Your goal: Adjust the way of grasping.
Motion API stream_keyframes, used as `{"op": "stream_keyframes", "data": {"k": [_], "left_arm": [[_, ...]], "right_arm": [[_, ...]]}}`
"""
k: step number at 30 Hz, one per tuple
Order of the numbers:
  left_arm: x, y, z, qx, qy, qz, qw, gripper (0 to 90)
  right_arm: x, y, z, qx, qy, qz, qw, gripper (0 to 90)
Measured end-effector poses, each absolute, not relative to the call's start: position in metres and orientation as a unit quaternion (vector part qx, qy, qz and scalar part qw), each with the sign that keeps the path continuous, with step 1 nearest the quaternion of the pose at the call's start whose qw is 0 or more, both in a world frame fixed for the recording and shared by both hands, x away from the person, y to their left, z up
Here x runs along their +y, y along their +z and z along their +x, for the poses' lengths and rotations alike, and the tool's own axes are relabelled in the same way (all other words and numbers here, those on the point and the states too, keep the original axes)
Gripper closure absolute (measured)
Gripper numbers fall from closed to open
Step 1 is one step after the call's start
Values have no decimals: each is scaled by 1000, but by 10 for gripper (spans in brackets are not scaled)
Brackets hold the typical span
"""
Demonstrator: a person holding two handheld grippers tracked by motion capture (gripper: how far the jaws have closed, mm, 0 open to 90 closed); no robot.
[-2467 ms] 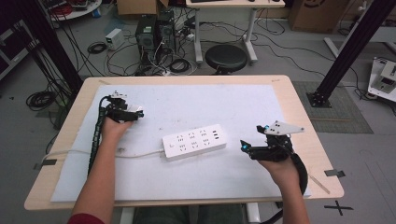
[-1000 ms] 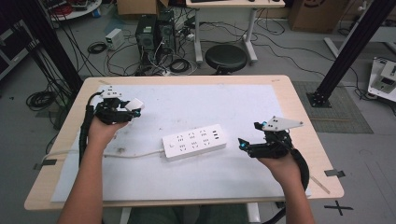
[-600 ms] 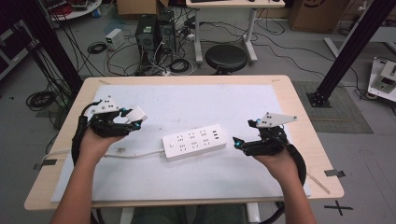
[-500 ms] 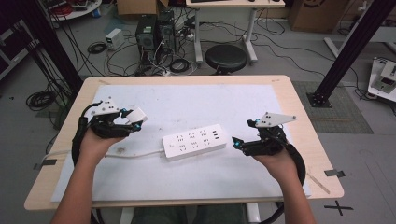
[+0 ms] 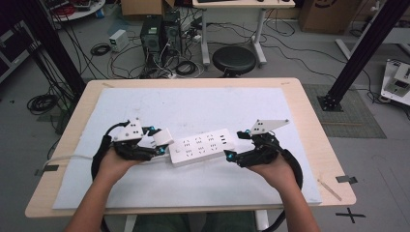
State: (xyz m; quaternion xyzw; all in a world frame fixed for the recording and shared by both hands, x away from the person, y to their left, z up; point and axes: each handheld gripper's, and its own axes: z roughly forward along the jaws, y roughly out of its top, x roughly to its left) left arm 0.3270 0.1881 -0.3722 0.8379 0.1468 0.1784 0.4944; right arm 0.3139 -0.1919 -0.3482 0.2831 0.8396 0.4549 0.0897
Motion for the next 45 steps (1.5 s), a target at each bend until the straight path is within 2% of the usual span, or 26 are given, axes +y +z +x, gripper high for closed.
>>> {"op": "stream_keyframes", "data": {"k": [3,10,32,39,45], "left_arm": [[170,-373,318,101,190,839,500,425],[149,-377,307,56,205,839,501,424],[113,-402,285,-4,270,829,490,425],[104,-407,275,-29,302,817,490,425],[100,-409,271,-38,321,812,487,425]], "right_arm": [[-185,-354,314,841,456,285,69,175],[-177,-363,314,830,475,292,30,175],[-147,-396,327,790,512,309,-133,175],[-142,-404,329,782,515,315,-156,176],[-139,-409,330,773,525,307,-181,285]]}}
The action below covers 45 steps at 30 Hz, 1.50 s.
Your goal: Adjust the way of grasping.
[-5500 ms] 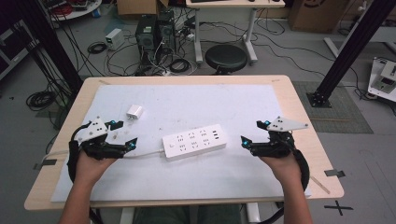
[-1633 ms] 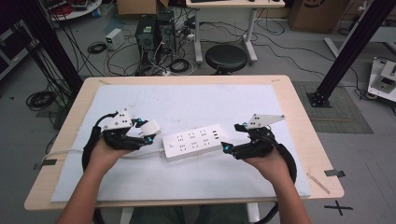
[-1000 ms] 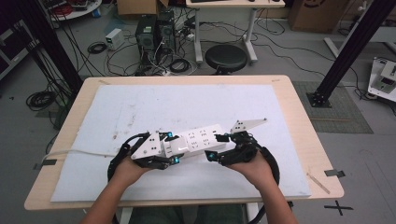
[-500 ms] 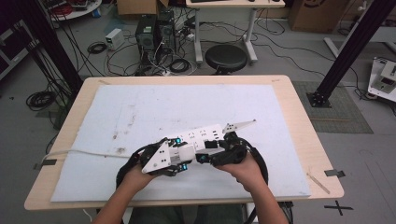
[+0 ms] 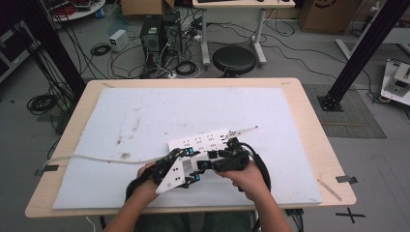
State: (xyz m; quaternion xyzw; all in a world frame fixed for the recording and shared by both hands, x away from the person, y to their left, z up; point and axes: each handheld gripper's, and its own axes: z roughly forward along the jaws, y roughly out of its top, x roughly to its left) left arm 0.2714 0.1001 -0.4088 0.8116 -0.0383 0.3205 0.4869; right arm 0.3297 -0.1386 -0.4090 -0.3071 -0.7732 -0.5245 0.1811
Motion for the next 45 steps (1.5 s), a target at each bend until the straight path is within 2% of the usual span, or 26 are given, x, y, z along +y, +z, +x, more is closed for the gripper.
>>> {"op": "stream_keyframes", "data": {"k": [3,4,5,7,15,20,23,27,30,33,39,45], "left_arm": [[100,-408,270,-40,322,810,488,425],[99,-408,269,-40,324,809,489,425],[99,-408,269,-40,324,809,489,425],[99,-407,270,-37,323,808,491,425],[97,-408,270,-40,324,811,485,420],[96,-405,272,-21,301,819,488,409],[98,-401,272,0,303,816,492,258],[110,-398,271,19,314,819,480,242],[134,-393,274,62,316,818,476,234],[148,-389,277,81,323,817,471,230],[188,-370,293,178,302,809,472,204],[214,-362,304,218,304,797,474,204]], "right_arm": [[-138,-411,331,-768,-534,-300,188,383],[-138,-410,331,-764,-539,-299,191,450],[-138,-410,331,-764,-539,-299,191,450],[-138,-411,330,-760,-546,-292,196,542],[-141,-415,330,-749,-553,-295,217,615],[-142,-414,329,-745,-555,-295,222,632],[-146,-412,329,-745,-560,-297,206,633],[-154,-405,327,-751,-563,-298,175,633],[-160,-399,326,-755,-563,-300,154,633],[-163,-395,325,-756,-567,-296,140,633],[-176,-385,326,-758,-570,-295,112,633],[-187,-382,328,-757,-571,-304,92,633]]}}
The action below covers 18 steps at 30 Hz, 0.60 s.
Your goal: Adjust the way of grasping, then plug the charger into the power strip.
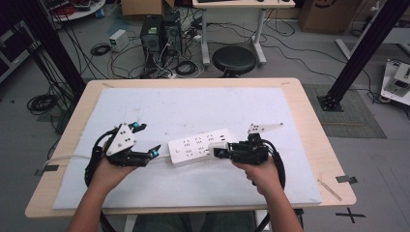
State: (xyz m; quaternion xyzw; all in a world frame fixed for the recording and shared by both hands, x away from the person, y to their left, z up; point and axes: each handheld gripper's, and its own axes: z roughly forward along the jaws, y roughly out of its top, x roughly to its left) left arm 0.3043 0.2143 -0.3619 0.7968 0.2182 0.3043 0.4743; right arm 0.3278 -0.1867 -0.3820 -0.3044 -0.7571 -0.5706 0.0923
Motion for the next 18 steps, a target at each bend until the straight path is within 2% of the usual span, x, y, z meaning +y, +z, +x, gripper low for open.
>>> {"op": "stream_keyframes", "data": {"k": [2,5,8,9,10,11,14,18], "left_arm": [[219,-361,307,227,302,796,473,204],[224,-361,309,233,300,795,472,204],[226,-364,309,238,296,797,470,204],[227,-364,308,239,294,798,469,204],[228,-365,308,242,293,797,470,204],[229,-366,307,241,292,797,470,204],[233,-367,306,247,288,795,473,204],[242,-368,305,251,289,791,476,204]], "right_arm": [[-187,-381,329,-759,-570,-304,88,633],[-185,-376,332,-770,-563,-297,52,633],[-177,-372,336,-783,-552,-286,-10,633],[-177,-372,336,-783,-552,-286,-10,633],[-172,-370,337,-796,-534,-282,-49,633],[-172,-370,337,-796,-534,-282,-49,633],[-164,-367,340,-818,-500,-266,-99,633],[-157,-364,352,-841,-465,-251,-113,633]]}}
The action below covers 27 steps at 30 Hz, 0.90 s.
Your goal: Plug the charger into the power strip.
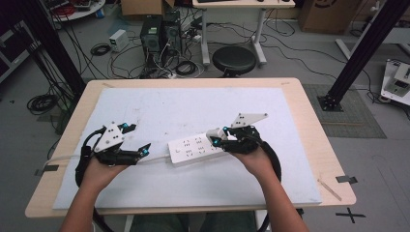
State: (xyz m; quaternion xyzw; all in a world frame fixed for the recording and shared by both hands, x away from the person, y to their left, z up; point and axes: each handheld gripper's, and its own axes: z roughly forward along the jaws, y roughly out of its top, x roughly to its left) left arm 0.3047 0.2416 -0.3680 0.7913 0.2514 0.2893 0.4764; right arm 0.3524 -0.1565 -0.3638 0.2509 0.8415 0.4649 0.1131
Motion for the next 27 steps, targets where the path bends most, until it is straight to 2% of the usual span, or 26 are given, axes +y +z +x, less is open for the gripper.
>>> {"op": "stream_keyframes", "data": {"k": [11,27], "left_arm": [[259,-376,298,266,290,785,479,204],[261,-384,296,264,281,792,473,204]], "right_arm": [[-140,-350,388,907,359,181,125,633],[-118,-351,427,973,216,25,83,633]]}}
